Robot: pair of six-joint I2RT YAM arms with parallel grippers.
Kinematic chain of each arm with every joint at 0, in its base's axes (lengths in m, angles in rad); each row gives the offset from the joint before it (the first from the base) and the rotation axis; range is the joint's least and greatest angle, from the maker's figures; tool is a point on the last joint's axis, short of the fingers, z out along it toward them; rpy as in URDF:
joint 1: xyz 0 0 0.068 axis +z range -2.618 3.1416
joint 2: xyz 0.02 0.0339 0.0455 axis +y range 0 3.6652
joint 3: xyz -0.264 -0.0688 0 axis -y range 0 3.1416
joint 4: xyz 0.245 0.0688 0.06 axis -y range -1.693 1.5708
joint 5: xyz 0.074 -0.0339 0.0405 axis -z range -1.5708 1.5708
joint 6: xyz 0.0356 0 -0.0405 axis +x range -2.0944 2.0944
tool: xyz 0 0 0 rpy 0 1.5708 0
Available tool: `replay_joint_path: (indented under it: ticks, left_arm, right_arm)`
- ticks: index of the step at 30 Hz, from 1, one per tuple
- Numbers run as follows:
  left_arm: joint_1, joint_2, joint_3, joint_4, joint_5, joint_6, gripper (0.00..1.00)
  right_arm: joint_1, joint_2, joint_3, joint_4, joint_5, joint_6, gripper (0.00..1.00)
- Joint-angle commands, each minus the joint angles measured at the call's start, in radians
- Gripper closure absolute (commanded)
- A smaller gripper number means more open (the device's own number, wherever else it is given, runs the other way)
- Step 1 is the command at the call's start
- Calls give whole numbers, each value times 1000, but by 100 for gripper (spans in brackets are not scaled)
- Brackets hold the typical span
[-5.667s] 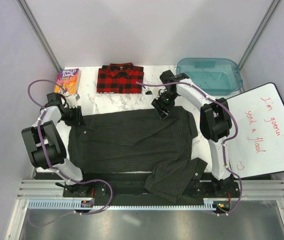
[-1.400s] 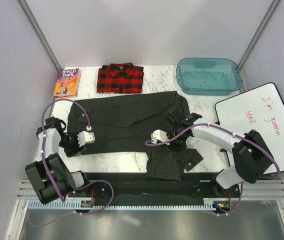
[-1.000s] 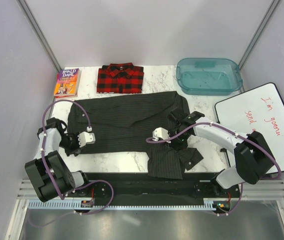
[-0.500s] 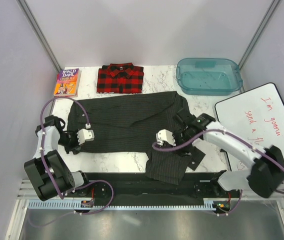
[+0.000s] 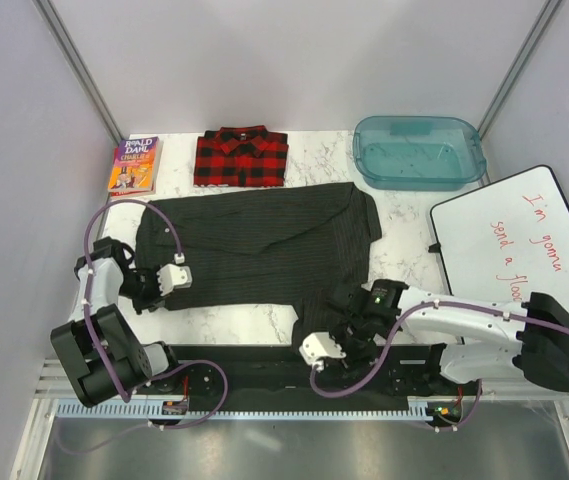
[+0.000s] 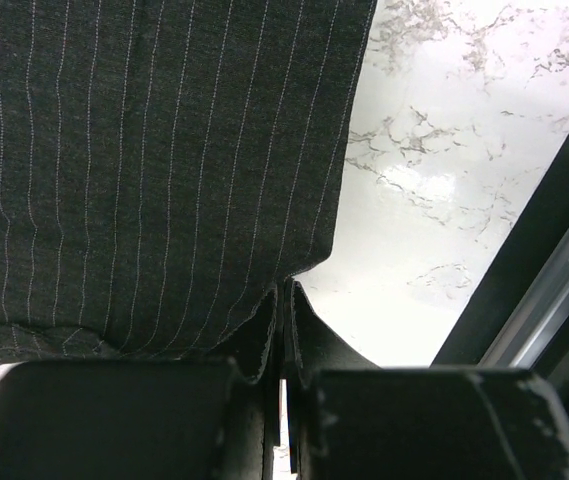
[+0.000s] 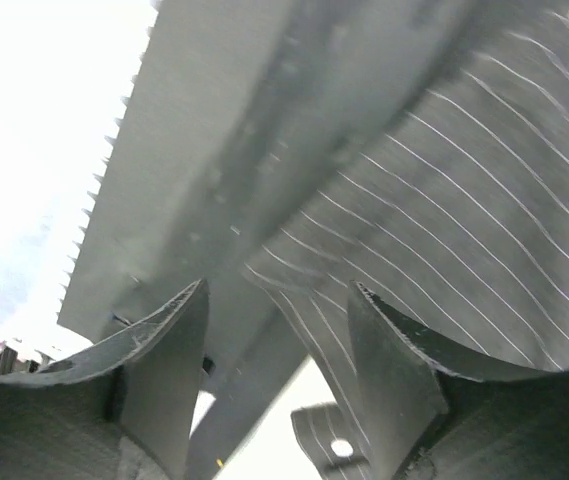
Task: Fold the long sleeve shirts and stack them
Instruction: Fold the shirt
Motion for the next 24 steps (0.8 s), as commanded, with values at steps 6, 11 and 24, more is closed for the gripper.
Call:
replay_joint_path:
  ticks: [6, 11, 24]
  left_arm:
    - [5, -25, -11, 4, 33, -16, 98]
    - [6, -61, -47, 3, 46, 7, 98]
    - [6, -20, 81, -103, 73, 36, 98]
  right_arm:
    - [82, 151, -71, 201, 62, 161, 36]
    - [99, 167, -99, 263, 137, 198, 42]
    - [33, -62, 24, 148, 257, 212, 100]
